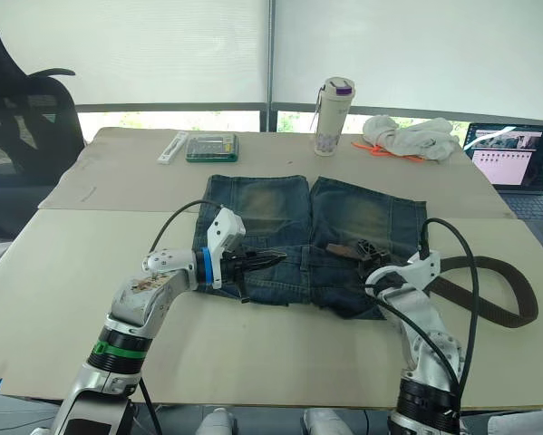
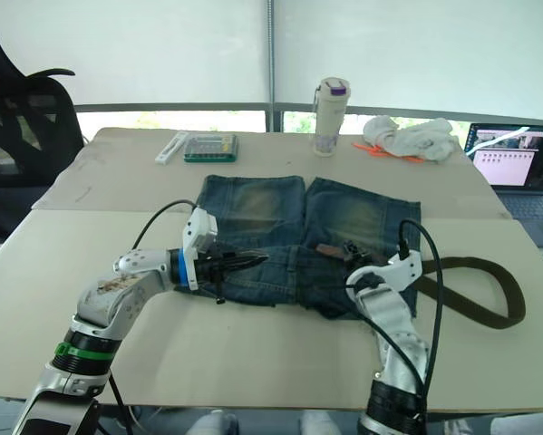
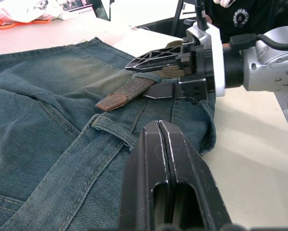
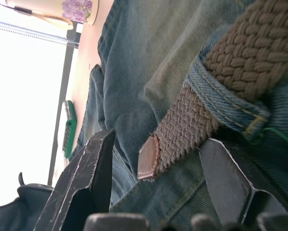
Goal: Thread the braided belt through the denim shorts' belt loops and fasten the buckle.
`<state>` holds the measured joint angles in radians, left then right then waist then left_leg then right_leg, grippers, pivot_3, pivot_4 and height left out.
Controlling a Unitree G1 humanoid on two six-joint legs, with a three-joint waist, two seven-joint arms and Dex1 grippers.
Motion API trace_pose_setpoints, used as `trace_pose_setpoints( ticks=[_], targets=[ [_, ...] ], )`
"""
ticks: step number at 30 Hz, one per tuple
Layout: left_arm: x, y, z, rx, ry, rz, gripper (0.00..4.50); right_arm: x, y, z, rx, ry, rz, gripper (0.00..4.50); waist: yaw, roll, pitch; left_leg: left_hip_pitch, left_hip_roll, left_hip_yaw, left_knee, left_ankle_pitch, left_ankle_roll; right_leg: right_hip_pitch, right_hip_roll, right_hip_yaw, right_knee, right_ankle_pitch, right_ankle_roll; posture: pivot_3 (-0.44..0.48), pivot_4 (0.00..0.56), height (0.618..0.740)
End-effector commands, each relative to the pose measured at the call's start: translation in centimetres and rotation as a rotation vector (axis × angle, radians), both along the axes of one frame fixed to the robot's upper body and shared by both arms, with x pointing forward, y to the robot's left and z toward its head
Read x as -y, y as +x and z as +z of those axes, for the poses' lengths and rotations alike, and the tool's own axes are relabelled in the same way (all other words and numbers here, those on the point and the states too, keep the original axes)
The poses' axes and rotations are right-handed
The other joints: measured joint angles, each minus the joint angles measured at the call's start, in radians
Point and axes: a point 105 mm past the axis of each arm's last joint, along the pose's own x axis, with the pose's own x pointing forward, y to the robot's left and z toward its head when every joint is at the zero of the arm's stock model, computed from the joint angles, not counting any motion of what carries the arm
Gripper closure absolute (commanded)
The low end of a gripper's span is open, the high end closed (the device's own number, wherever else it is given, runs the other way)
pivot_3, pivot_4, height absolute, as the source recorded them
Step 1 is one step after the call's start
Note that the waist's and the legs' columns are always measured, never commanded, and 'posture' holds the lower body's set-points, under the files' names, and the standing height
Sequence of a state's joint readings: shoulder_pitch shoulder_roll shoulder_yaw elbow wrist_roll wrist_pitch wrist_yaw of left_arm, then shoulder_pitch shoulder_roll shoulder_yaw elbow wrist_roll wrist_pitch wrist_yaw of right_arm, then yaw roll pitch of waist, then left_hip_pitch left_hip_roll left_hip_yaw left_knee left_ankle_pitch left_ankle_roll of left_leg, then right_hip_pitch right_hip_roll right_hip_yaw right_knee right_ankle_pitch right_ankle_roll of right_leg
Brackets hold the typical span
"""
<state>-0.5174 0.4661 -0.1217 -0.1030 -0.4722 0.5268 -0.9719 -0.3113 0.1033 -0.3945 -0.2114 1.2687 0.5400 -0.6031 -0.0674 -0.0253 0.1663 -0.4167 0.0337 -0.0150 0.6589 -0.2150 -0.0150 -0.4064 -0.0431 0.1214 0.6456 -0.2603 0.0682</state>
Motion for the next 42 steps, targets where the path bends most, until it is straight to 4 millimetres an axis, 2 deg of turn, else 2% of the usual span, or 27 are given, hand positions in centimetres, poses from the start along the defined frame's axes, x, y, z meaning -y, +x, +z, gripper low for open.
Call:
trace_pose_setpoints(
  ticks=[1, 7, 12, 16, 23, 39, 42],
  targets=[
    [0.2, 0.0, 1.4, 0.065, -0.011, -0.009, 4.5, 0.2, 0.4, 0.7, 0.039, 0.011, -0.035, 2.37, 0.0, 0.0, 0.0, 0.0, 0.0, 0.0, 0.0, 0.0, 0.0, 0.0, 0.0, 0.0, 0.0, 0.0, 0.0, 0.0, 0.15, 0.737],
    [0.0, 0.1, 1.4, 0.066, -0.009, -0.002, 4.5, 0.0, 0.5, 0.6, 0.052, -0.012, -0.031, 4.47, -0.002, 0.0, 0.0, 0.0, 0.0, 0.0, 0.0, 0.0, 0.0, 0.0, 0.0, 0.0, 0.0, 0.0, 0.0, 0.0, 0.15, 0.737],
    [-0.3, 0.2, 1.3, 0.064, -0.009, 0.01, 4.5, -0.3, 0.1, 1.5, 0.114, -0.09, 0.019, 4.47, -0.002, 0.0, 0.0, 0.0, 0.0, 0.0, 0.0, 0.0, 0.0, 0.0, 0.0, 0.0, 0.0, 0.0, 0.0, 0.0, 0.15, 0.737],
    [-0.6, 0.4, 1.2, 0.064, -0.006, 0.024, 4.5, -1.5, -1.0, 2.5, 0.201, -0.15, 0.142, 4.47, -0.002, 0.0, 0.0, 0.0, 0.0, 0.0, 0.0, 0.0, 0.0, 0.0, 0.0, 0.0, 0.0, 0.0, 0.0, 0.0, 0.15, 0.737],
    [-1.3, 0.7, 1.2, 0.068, 0.006, 0.042, 4.5, -2.2, -3.0, 2.0, 0.251, -0.185, 0.28, 4.47, -0.002, 0.0, 0.0, 0.0, 0.0, 0.0, 0.0, 0.0, 0.0, 0.0, 0.0, 0.0, 0.0, 0.0, 0.0, 0.0, 0.15, 0.737],
    [-1.5, 0.9, 0.9, 0.067, 0.023, 0.052, 4.5, -4.4, -2.7, 2.4, 0.295, -0.134, 0.349, 4.47, -0.004, 0.0, 0.0, 0.0, 0.0, 0.0, 0.0, 0.0, 0.0, 0.0, 0.0, 0.0, 0.0, 0.0, 0.0, 0.0, 0.15, 0.737],
    [-1.5, 0.9, 0.8, 0.068, 0.024, 0.053, 4.5, -4.5, -2.5, 2.8, 0.315, -0.083, 0.334, 4.47, -0.004, 0.0, 0.0, 0.0, 0.0, 0.0, 0.0, 0.0, 0.0, 0.0, 0.0, 0.0, 0.0, 0.0, 0.0, 0.0, 0.15, 0.737]
  ],
)
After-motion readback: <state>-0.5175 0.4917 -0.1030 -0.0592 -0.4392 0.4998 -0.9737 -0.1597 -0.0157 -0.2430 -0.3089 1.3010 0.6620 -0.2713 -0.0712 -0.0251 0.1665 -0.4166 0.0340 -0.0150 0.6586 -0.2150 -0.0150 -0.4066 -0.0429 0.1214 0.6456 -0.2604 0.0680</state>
